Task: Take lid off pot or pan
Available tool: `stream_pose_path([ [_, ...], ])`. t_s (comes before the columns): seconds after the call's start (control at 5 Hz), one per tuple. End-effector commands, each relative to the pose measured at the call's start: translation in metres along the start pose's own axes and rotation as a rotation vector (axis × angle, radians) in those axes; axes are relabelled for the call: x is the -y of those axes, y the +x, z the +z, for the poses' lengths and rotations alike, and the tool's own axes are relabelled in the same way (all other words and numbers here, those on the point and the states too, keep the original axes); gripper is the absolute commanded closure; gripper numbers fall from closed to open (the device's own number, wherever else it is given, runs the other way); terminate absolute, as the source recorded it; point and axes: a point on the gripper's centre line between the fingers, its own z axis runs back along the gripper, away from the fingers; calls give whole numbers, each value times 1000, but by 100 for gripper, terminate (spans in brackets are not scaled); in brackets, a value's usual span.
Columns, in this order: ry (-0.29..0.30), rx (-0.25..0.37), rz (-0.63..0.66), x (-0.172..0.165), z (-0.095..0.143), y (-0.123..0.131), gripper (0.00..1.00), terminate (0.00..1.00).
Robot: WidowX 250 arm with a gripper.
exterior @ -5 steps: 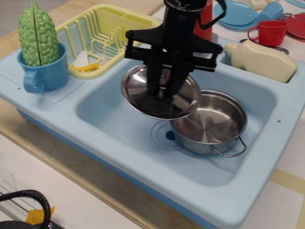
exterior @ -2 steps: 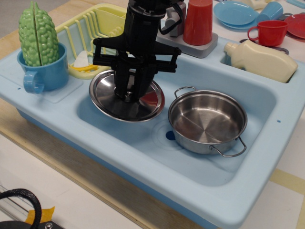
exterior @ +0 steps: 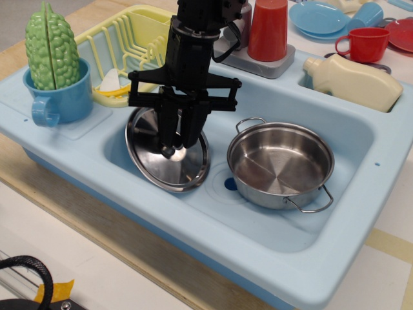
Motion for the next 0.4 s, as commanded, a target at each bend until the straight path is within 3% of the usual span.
stream_pose_path([
  [0.0,-26,-21,19,-1,-3,-10,100,0],
  [0.2,-26,-21,19,-1,-3,-10,0,100],
])
